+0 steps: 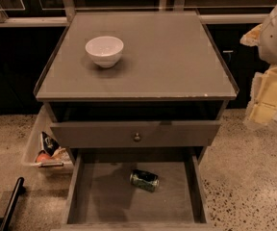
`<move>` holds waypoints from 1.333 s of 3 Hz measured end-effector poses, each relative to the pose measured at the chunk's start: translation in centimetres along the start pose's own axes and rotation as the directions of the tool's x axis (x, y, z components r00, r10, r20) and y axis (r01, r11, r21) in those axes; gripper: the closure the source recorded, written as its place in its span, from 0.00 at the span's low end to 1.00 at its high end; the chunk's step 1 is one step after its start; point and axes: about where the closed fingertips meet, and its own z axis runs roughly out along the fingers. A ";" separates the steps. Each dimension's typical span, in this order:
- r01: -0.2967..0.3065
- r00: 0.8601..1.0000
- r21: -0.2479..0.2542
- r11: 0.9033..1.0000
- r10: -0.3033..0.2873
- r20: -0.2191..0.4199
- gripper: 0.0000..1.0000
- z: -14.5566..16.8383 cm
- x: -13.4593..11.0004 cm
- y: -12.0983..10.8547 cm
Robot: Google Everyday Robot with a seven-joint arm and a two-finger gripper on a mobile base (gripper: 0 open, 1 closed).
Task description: Pick green can from middle drawer and place on counter
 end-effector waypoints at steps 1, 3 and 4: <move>-0.006 1.000 0.003 1.000 0.007 -0.013 0.00 -0.2 -0.1 -0.1; -0.020 1.000 -0.019 1.000 0.020 0.006 0.00 1.3 0.4 0.4; -0.025 0.999 -0.062 0.998 0.028 0.043 0.00 5.1 0.8 2.4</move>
Offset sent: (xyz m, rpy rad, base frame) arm 0.0009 -0.0014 -0.0016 -0.0271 0.0308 -0.0216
